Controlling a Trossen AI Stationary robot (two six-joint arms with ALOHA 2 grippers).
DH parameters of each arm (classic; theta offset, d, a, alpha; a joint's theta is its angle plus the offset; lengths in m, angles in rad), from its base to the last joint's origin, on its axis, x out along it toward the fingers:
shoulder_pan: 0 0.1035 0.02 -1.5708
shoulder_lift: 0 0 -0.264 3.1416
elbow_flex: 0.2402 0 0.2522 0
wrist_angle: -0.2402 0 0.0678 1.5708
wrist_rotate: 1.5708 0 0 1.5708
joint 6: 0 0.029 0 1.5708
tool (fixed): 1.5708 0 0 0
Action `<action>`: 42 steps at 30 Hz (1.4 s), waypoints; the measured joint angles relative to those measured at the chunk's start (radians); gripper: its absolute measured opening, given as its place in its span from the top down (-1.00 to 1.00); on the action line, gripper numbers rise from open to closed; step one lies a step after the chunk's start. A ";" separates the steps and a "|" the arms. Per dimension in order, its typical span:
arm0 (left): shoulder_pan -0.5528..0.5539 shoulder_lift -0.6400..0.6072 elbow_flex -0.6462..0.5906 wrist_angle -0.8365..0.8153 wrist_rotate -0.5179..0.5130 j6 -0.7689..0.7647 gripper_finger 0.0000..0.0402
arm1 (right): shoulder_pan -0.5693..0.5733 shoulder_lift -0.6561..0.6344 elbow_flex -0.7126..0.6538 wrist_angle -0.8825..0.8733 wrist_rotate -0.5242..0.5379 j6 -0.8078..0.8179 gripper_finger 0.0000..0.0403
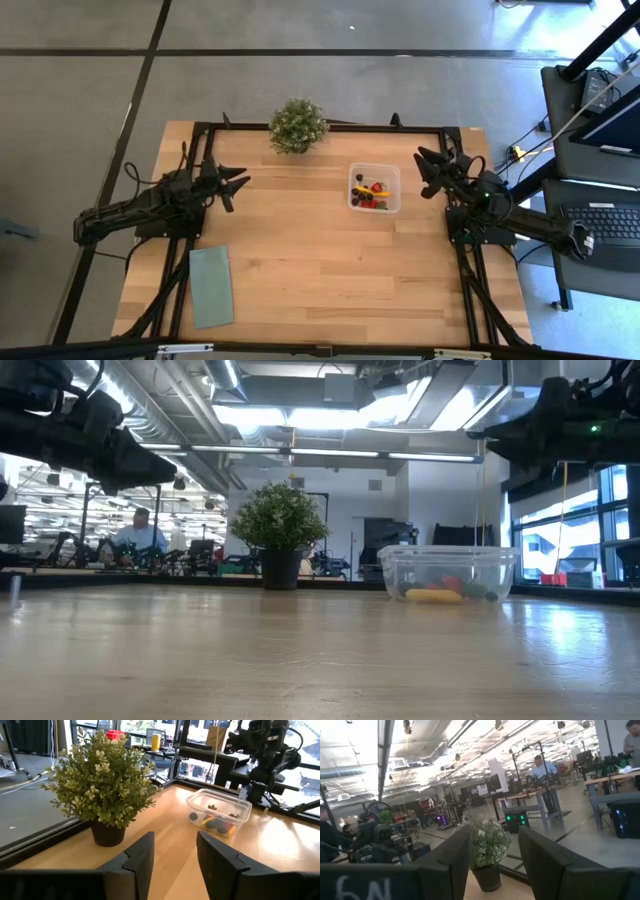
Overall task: Pick and placing Produce into tupperware
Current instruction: Return to Home Position
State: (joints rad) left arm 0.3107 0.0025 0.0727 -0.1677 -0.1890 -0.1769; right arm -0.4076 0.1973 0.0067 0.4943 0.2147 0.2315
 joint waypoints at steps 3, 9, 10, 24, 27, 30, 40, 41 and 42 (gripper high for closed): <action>0.000 0.000 0.000 0.000 0.000 0.000 0.28 | 0.000 -0.031 0.000 -0.013 -0.006 -0.009 0.18; 0.000 0.000 0.000 0.000 0.000 0.002 0.26 | 0.000 -0.134 0.000 -0.186 -0.034 0.028 0.18; 0.000 0.000 0.000 0.000 0.000 0.002 0.26 | 0.000 -0.151 0.000 -0.209 -0.037 0.030 0.18; 0.000 0.000 0.000 -0.001 0.000 0.003 0.32 | 0.000 -0.197 0.083 -0.557 -0.076 -0.009 0.18; 0.000 0.000 0.000 -0.002 -0.001 0.003 0.30 | 0.000 -0.197 0.090 -0.559 -0.078 -0.044 0.18; 0.000 0.000 0.000 -0.002 -0.001 0.003 0.27 | 0.000 -0.195 0.090 -0.559 -0.078 -0.047 0.18; 0.000 0.000 0.000 -0.002 0.000 0.003 0.28 | 0.000 -0.194 0.090 -0.561 -0.078 -0.053 0.18; 0.000 0.000 0.000 -0.002 -0.001 0.003 0.29 | 0.000 -0.194 0.090 -0.561 -0.078 -0.054 0.18; 0.000 0.000 0.000 -0.002 0.000 0.003 0.30 | 0.000 -0.194 0.090 -0.561 -0.078 -0.054 0.18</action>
State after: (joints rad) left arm 0.3108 0.0025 0.0727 -0.1696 -0.1894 -0.1741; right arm -0.4076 0.0036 0.0971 -0.0662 0.1371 0.1772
